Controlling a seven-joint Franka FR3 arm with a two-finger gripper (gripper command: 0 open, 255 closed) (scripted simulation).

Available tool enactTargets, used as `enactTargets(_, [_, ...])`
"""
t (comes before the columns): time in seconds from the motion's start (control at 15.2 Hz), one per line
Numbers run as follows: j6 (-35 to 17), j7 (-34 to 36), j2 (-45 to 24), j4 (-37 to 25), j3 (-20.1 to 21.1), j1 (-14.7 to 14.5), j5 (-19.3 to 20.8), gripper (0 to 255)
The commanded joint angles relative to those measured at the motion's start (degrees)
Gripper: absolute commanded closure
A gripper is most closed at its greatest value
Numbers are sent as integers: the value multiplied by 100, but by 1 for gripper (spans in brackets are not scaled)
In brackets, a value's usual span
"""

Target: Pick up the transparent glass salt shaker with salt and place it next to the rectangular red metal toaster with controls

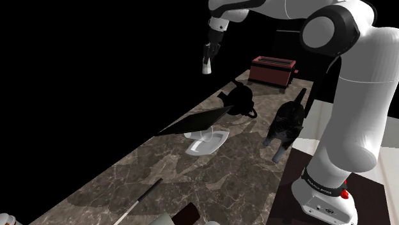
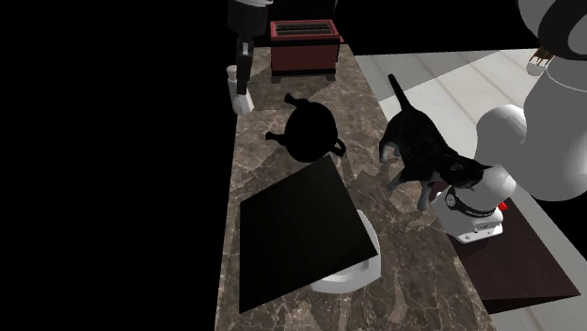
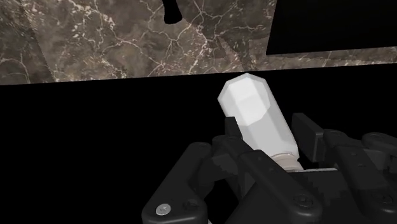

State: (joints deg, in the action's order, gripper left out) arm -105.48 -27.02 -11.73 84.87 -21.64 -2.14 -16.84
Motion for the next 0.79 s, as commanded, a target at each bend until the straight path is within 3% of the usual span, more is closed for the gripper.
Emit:
enactTargets(0.0, [183,27,-33,-213,-7,22,-4,255])
enactTargets(0.26, [483,74,-103,-580,-17,59,-19,255])
enactTargets(0.73, [650,-786,79,-359,-339,589,-140,255])
